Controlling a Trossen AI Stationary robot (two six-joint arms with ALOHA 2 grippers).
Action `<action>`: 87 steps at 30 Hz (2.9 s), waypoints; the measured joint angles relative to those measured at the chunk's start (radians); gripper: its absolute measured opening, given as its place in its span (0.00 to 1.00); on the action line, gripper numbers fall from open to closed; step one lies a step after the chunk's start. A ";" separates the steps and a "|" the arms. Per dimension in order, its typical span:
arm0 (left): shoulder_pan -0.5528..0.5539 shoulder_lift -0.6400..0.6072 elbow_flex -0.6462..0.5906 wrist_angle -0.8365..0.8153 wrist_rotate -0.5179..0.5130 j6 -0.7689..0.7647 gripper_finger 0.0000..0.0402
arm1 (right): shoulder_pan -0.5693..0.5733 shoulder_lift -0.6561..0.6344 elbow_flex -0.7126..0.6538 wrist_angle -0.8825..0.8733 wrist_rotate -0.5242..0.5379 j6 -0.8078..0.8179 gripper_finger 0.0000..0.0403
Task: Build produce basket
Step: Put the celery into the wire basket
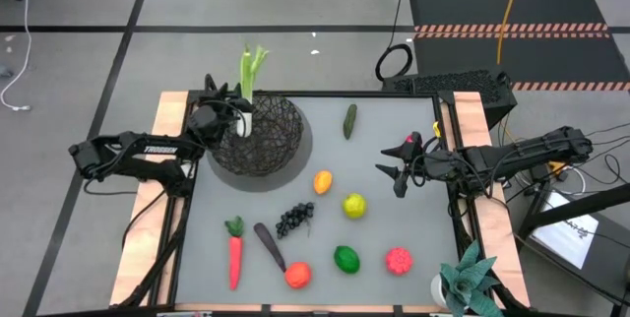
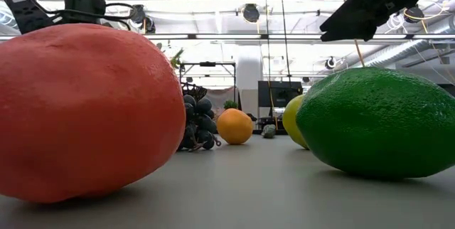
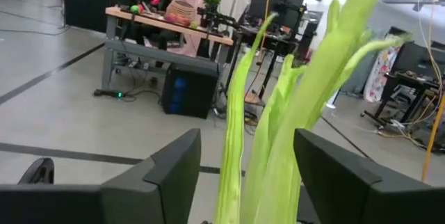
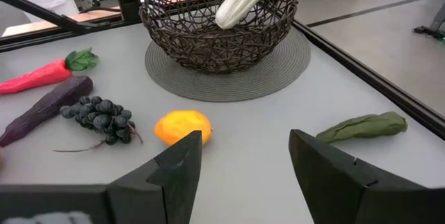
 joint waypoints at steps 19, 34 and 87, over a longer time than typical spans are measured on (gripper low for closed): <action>-0.151 -0.131 0.455 -0.908 0.146 0.146 0.60 | 0.000 0.000 0.000 0.003 0.000 0.060 0.52; -0.247 -0.021 0.558 -1.023 0.127 0.162 0.60 | 0.000 0.000 0.000 -0.010 -0.049 0.187 0.52; 0.025 0.272 0.558 -0.806 0.214 0.226 0.39 | 0.002 0.091 0.000 0.015 -0.052 0.271 0.52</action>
